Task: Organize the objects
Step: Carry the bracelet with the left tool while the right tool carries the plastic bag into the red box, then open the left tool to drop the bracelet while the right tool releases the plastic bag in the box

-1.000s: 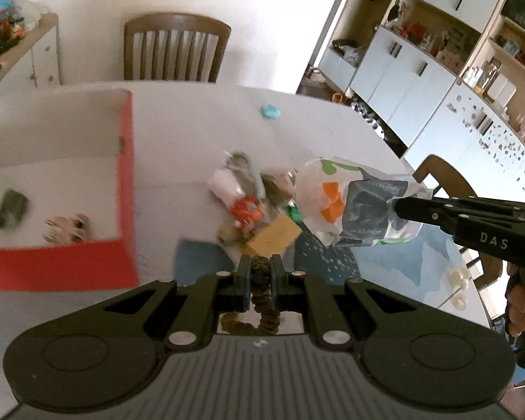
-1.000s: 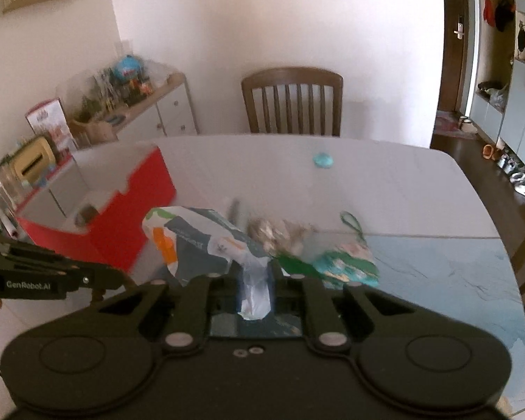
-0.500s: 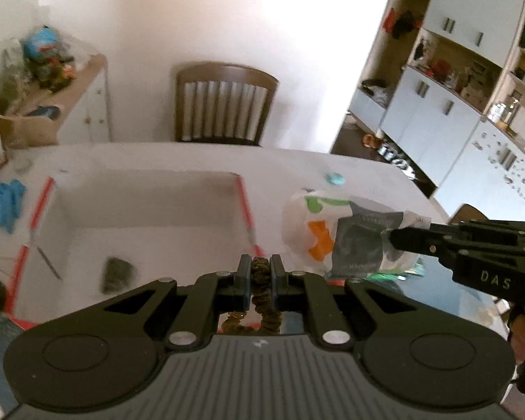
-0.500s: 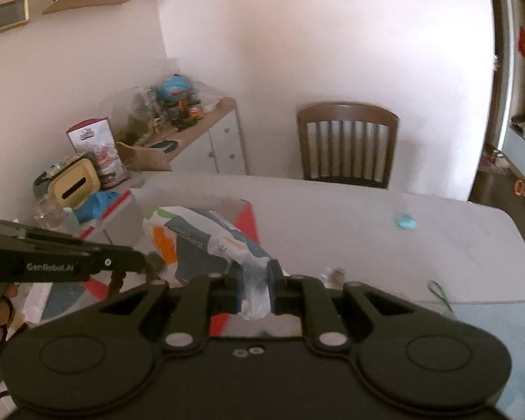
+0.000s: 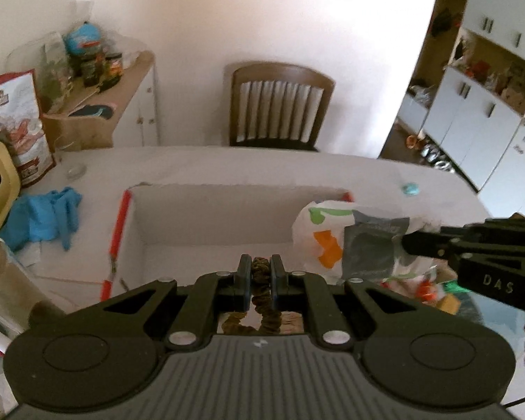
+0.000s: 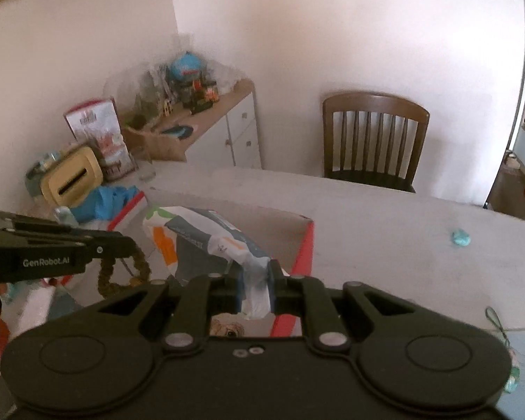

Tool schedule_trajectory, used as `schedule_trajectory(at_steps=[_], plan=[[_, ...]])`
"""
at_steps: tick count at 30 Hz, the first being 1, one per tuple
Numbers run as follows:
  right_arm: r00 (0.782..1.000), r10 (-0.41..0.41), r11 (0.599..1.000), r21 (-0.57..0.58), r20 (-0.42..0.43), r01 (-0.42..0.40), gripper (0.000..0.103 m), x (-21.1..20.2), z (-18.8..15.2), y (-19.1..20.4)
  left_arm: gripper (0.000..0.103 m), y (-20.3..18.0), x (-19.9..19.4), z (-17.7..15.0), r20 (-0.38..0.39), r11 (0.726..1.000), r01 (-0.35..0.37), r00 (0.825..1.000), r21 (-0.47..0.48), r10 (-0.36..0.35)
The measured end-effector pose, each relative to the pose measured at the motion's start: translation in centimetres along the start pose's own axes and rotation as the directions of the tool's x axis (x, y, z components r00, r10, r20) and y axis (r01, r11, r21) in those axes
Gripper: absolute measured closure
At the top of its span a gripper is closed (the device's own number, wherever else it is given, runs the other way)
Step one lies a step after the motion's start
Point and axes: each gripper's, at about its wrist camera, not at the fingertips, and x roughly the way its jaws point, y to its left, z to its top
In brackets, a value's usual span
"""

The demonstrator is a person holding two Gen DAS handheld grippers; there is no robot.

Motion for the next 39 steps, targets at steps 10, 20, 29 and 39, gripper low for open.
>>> schedule_trajectory(at_steps=[10, 20, 29, 39], plan=[[0.994, -0.079, 0.993, -0.092, -0.079, 0.072, 0.091, 6.1, 0.3, 3.4, 0.093, 2.6, 4.8, -1.0, -0.111, 0.998, -0.058, 0.992, 0.031, 0.061], [0.982, -0.110, 0.985, -0.152, -0.151, 0.087, 0.090, 9.2, -1.7, 4.8, 0.093, 3.2, 8.0, -2.7, -0.206, 0.995, -0.067, 0.975, 0.072, 0.081], [0.977, -0.110, 0.976, -0.207, -0.185, 0.071, 0.086, 10.1, -2.6, 5.8, 0.093, 3.1, 8.9, -3.8, -0.242, 0.995, -0.061, 0.967, 0.075, 0.077], [0.978, -0.085, 0.983, -0.179, -0.191, 0.050, 0.075, 9.2, -2.6, 5.4, 0.091, 3.5, 8.9, -4.3, -0.269, 0.999, -0.041, 0.962, 0.029, 0.047]])
